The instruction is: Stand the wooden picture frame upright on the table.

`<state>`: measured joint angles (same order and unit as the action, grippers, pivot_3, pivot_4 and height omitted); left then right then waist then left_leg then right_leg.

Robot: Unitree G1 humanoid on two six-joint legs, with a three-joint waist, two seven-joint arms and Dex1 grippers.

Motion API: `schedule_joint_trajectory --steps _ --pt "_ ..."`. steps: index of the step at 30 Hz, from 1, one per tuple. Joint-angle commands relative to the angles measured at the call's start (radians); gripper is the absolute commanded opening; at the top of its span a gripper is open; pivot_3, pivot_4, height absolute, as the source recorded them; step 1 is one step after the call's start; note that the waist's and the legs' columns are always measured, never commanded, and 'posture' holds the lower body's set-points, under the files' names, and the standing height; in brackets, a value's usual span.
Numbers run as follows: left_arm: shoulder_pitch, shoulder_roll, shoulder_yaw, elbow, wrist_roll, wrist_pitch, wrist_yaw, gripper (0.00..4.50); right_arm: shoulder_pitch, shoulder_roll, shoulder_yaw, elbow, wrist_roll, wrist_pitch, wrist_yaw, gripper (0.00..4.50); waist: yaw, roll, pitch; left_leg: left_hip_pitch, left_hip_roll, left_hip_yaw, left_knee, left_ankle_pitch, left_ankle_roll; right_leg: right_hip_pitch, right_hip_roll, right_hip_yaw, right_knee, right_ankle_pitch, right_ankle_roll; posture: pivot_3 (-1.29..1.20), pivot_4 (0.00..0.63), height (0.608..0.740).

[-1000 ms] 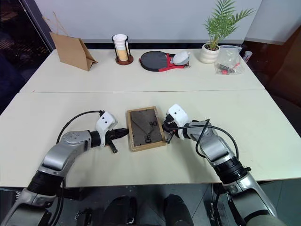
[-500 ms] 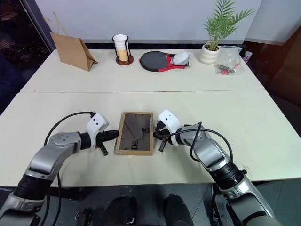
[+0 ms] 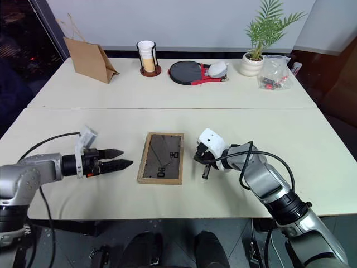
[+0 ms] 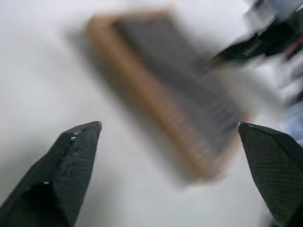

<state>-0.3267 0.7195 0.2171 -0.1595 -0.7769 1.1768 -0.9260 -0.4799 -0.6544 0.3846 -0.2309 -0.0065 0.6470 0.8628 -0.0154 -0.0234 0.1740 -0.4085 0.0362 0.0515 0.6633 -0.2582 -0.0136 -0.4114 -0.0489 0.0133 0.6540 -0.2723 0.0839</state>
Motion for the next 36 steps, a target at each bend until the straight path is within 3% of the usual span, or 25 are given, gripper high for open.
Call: schedule_joint_trajectory --steps 1,7,17,25,28,33,34,36 --pt "-0.008 -0.016 0.013 0.005 -0.090 0.157 0.037 4.47 -0.012 0.012 -0.001 -0.014 -0.012 -0.017 -0.007 0.00 -0.004 0.000 0.000 0.000 -0.001 0.000 0.000 0.000 0.000 0.000 0.001 0.000 0.000 0.000 0.000 0.00 0.150 0.740" --pt "-0.084 -0.090 0.022 0.116 -0.088 0.294 0.157 4.47 -0.034 0.060 0.053 0.034 -0.049 -0.042 -0.009 0.00 -0.001 0.000 0.000 0.000 -0.001 -0.002 0.000 0.000 0.000 -0.001 0.002 0.000 0.001 0.000 0.000 0.00 0.150 0.740" --pt "-0.091 -0.174 -0.055 0.234 -0.017 0.227 0.222 4.47 -0.060 0.166 0.076 0.071 0.003 -0.042 0.055 0.00 0.003 0.000 -0.003 0.004 -0.001 -0.002 0.000 0.000 0.000 0.003 -0.001 0.000 0.001 0.000 0.000 0.00 0.150 0.740" --pt "-0.095 -0.237 -0.034 0.269 -0.073 0.233 0.191 4.47 -0.057 0.190 0.074 0.044 0.023 -0.042 0.084 0.00 0.006 0.002 -0.005 0.006 -0.004 -0.002 0.000 0.000 0.000 0.007 -0.007 -0.001 0.001 -0.001 -0.001 0.00 0.150 0.740" --pt "-0.101 -0.249 -0.008 0.267 -0.091 0.246 0.189 3.69 -0.056 0.183 0.069 0.041 0.016 -0.043 0.078 0.00 0.005 0.002 -0.005 0.005 -0.004 -0.002 0.000 0.000 0.000 0.006 -0.008 -0.002 0.001 0.000 -0.001 0.00 0.150 0.740" --pt "-0.118 -0.262 0.083 0.279 -0.149 0.299 0.198 1.19 -0.053 0.164 0.048 0.048 0.011 -0.050 0.067 0.00 0.002 0.001 -0.005 0.000 -0.004 -0.003 0.000 0.000 0.000 0.001 -0.007 -0.003 0.001 0.000 0.000 0.00 0.150 0.740" --pt "-0.118 -0.265 0.102 0.274 -0.165 0.313 0.204 0.97 -0.054 0.160 0.042 0.051 0.009 -0.052 0.062 0.00 -0.002 0.001 -0.005 0.000 -0.004 -0.003 0.000 0.000 0.000 0.001 -0.007 -0.003 0.001 0.000 0.000 0.00 0.150 0.740" --pt "-0.114 -0.275 0.143 0.256 -0.196 0.341 0.222 0.96 -0.064 0.150 0.014 0.064 -0.002 -0.059 0.035 0.00 -0.005 0.001 -0.005 0.000 -0.004 -0.003 0.000 0.000 0.000 0.001 -0.007 -0.003 0.001 0.000 0.000 0.00 0.150 0.740"
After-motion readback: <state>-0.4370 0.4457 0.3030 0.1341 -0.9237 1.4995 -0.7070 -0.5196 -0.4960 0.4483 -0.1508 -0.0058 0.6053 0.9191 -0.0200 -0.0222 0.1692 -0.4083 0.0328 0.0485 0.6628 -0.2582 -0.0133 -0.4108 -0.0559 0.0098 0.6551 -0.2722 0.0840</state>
